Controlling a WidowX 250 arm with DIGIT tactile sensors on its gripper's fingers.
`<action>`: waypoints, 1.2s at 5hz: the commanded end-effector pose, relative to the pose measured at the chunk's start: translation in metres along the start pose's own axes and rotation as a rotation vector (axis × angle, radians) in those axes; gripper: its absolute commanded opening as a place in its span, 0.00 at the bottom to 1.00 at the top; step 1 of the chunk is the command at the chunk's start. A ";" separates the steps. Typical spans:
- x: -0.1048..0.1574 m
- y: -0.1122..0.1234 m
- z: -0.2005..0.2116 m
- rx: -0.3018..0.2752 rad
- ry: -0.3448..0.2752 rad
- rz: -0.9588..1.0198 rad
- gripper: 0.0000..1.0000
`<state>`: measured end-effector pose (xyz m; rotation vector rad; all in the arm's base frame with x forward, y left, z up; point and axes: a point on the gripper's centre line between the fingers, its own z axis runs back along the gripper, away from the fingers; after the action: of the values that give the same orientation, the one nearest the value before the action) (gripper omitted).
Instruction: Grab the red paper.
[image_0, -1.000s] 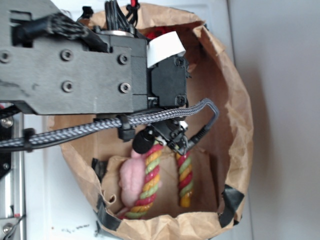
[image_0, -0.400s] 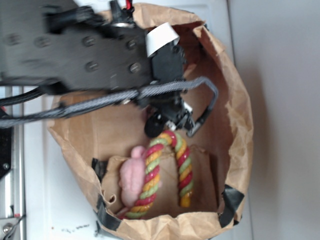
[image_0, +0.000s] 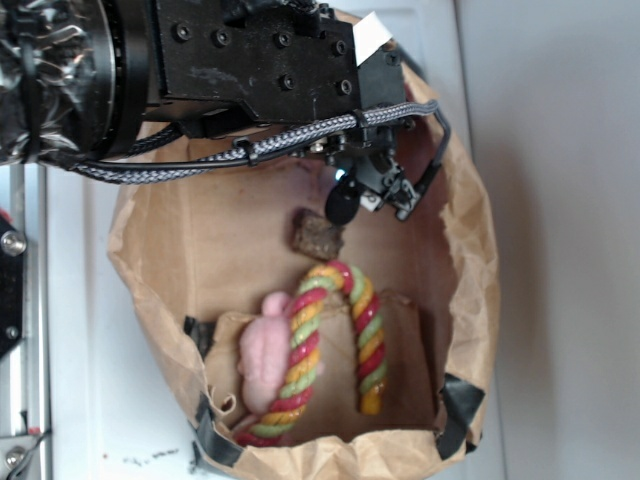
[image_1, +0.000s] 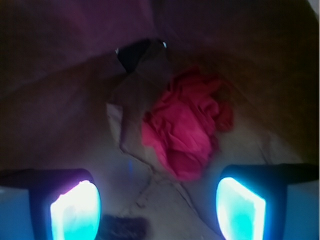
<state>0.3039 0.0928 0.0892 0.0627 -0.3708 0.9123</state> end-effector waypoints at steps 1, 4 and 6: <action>0.031 0.014 0.018 -0.005 -0.062 0.046 1.00; 0.007 0.017 0.025 0.045 -0.090 0.057 1.00; -0.004 0.019 0.034 0.064 -0.106 0.076 1.00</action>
<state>0.2761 0.0934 0.1007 0.1713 -0.3977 1.0042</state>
